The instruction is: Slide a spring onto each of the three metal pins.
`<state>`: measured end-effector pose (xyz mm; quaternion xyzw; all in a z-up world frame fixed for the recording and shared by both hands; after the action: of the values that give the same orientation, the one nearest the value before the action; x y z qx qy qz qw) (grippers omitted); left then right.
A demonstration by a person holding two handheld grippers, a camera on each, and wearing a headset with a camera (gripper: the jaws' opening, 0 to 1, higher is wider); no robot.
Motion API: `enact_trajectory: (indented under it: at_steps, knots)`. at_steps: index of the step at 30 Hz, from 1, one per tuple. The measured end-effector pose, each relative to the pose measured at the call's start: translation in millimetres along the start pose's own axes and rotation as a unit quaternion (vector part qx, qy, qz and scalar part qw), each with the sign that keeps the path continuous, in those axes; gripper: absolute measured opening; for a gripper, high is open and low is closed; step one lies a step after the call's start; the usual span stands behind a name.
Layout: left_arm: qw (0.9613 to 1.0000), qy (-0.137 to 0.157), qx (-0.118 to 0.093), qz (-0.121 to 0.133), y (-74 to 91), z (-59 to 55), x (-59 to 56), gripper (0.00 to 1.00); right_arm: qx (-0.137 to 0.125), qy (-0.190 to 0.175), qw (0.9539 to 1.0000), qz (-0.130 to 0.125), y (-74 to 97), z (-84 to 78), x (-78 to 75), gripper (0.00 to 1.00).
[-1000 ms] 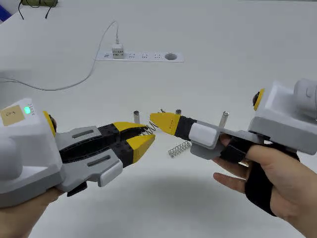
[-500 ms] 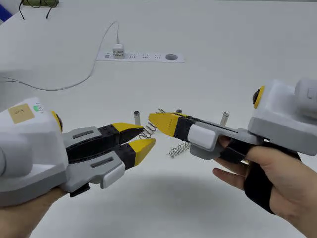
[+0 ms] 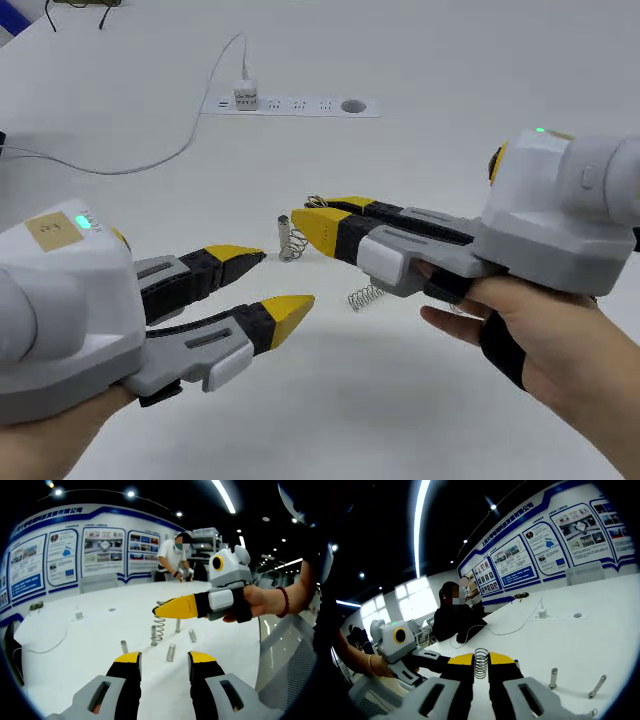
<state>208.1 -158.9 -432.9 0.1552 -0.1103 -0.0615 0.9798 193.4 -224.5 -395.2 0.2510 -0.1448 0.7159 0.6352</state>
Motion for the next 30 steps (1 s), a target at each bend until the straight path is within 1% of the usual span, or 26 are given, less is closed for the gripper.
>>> enact_trajectory:
  at_steps: [1,3,6,8,10,12,15,18,20,21,22,23,28,30]
  knots:
    - [1.0,0.002,0.003,0.0,0.1,-1.3,0.1,0.38,0.003,0.013,0.9999,-0.003,-1.8,0.5,-1.4,0.11]
    - [0.9999,-0.004,0.009,0.003,0.1,-3.7,1.1,0.39,0.009,0.033,0.9994,-0.008,-7.1,1.3,-4.3,0.11]
    - [0.9999,0.0,0.012,0.005,-0.5,-6.3,1.5,0.42,0.01,0.047,0.9988,-0.011,-13.9,3.7,-7.3,0.11]
    - [0.9999,0.002,0.015,0.005,-1.1,-8.0,1.5,0.44,0.01,0.066,0.9976,-0.017,-18.8,5.6,-10.6,0.11]
    - [0.9998,-0.001,0.016,0.008,-1.6,-9.4,2.0,0.46,0.013,0.074,0.9969,-0.025,-23.4,6.0,-15.0,0.11]
    - [0.9998,-0.004,0.017,0.01,-2.1,-10.6,2.8,0.47,0.014,0.077,0.9966,-0.025,-26.5,6.2,-18.0,0.11]
    - [0.9998,0.0,0.018,0.011,-2.9,-12.4,3.6,0.49,0.017,0.094,0.9949,-0.032,-31.6,6.9,-24.3,0.11]
    - [0.9997,0.004,0.018,0.015,-3.2,-14.0,5.0,0.52,0.018,0.101,0.9942,-0.034,-38.2,7.0,-29.3,0.11]
    - [0.9997,0.007,0.019,0.015,-3.8,-14.7,5.3,0.53,0.017,0.117,0.9921,-0.041,-41.7,6.7,-32.9,0.11]
    - [0.9997,0.007,0.019,0.016,-4.3,-15.0,5.6,0.54,0.021,0.128,0.9907,-0.041,-44.7,4.5,-34.2,0.11]
    - [0.9996,0.006,0.02,0.016,-4.6,-15.2,5.6,0.54,0.021,0.129,0.9904,-0.043,-46.3,3.5,-35.1,0.11]
    - [0.9996,0.005,0.021,0.016,-5.1,-15.8,5.4,0.55,0.025,0.139,0.9888,-0.047,-48.6,1.5,-37.3,0.11]
    - [0.9996,0.005,0.025,0.011,-5.8,-18.6,4.2,0.56,0.031,0.153,0.9861,-0.056,-55.8,-3.9,-43.7,0.11]
    - [0.9996,0.006,0.025,0.01,-5.9,-19.0,4.0,0.56,0.031,0.153,0.986,-0.059,-57.9,-5.0,-46.5,0.11]
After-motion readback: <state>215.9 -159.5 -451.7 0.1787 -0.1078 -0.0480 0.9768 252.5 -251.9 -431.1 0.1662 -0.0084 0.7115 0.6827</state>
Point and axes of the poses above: the centre of the closed fingertips' face, and the gripper's own axes: y roughly backward along the fingers, x roughly to its left, z roughly out of its top, the point moved 3 cm from there along y, roughly backward along the fingers, and after that the axes turned 15 degrees about -y, right-handed, at the moved point
